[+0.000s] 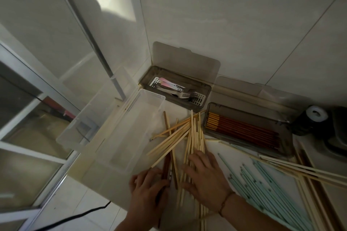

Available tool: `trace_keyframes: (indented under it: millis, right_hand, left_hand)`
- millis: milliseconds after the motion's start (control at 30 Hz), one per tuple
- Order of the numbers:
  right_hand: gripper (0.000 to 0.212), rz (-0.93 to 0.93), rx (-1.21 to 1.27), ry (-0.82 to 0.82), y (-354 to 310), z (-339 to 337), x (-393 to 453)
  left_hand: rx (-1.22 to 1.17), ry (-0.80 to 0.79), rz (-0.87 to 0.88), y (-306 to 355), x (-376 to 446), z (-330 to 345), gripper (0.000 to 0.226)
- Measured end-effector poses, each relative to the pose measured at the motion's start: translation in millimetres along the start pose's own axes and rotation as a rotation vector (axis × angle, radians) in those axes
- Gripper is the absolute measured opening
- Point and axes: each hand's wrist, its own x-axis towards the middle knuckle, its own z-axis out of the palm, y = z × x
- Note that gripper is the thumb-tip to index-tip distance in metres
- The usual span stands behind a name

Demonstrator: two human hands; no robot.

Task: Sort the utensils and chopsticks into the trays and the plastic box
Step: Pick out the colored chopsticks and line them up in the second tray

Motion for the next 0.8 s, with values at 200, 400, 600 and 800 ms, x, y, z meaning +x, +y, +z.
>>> trace_keyframes:
  millis: [200,400,600,800]
  right_hand:
    - [0.038,0.028,0.053,0.018,-7.2,-4.7,7.8]
    - [0.037,-0.026,0.078,-0.057,-19.6,-4.7,17.3]
    - [0.037,0.083,-0.001,-0.152,-33.4,-4.8,33.3]
    - [0.039,0.119,-0.121,-0.199,-35.2,-5.3,29.9]
  left_hand:
    - [0.088,-0.089,-0.133,10.2,7.7,-5.0,0.022]
    - [0.124,-0.093,-0.124,12.9,10.9,-2.8,0.019]
    - [0.164,-0.095,-0.062,12.1,8.8,-9.2,0.020]
    - [0.269,-0.145,-0.137,5.8,2.5,-18.7,0.024]
